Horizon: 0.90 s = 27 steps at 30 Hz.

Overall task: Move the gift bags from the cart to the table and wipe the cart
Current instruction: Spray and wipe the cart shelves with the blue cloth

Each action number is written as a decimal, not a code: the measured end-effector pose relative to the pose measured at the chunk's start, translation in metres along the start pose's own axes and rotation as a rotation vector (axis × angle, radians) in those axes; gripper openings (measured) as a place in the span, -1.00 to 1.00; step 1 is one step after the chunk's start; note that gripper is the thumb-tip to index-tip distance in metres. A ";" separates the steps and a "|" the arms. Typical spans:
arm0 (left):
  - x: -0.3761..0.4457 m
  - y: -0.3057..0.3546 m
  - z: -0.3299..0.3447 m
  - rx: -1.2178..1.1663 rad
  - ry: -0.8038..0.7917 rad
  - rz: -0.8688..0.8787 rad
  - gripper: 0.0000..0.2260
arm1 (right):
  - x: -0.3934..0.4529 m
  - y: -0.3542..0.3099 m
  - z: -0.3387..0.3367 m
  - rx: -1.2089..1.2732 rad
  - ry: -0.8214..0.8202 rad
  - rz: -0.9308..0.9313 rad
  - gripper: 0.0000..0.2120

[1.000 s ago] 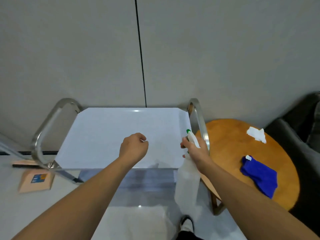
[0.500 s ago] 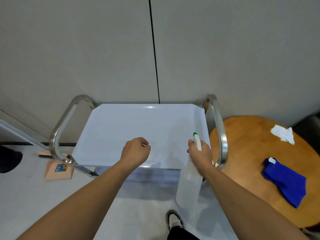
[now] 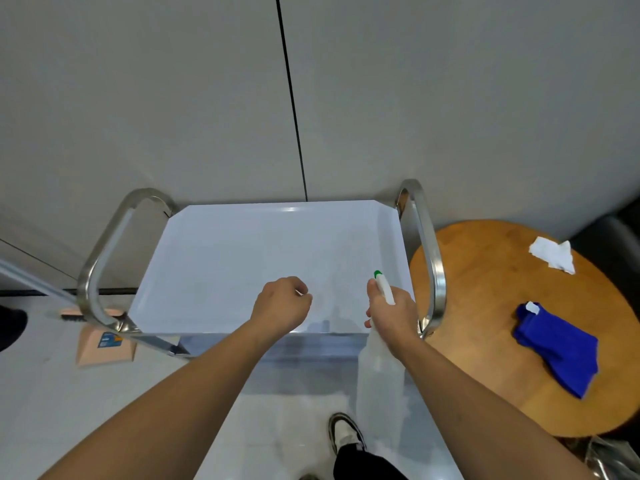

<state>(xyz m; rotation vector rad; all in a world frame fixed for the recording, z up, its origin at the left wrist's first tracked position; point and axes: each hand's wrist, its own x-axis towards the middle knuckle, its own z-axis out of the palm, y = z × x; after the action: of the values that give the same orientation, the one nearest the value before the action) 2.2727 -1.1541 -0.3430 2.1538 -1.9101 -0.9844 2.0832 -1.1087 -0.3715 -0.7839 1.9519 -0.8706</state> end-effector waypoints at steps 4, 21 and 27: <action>0.003 -0.005 0.008 -0.051 -0.090 -0.011 -0.71 | -0.001 -0.005 0.000 0.022 -0.025 0.048 -0.72; -0.002 -0.004 0.082 -0.468 -0.505 -0.057 -0.25 | 0.024 -0.047 0.049 0.067 -0.065 -0.003 -0.72; 0.008 0.000 0.089 -0.471 -0.555 -0.063 -0.29 | 0.042 -0.039 0.043 0.057 -0.155 0.005 -0.68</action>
<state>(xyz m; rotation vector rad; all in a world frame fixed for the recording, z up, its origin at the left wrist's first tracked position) 2.2265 -1.1316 -0.4163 1.7906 -1.5514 -1.9728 2.1088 -1.1753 -0.3765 -0.7887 1.7850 -0.8338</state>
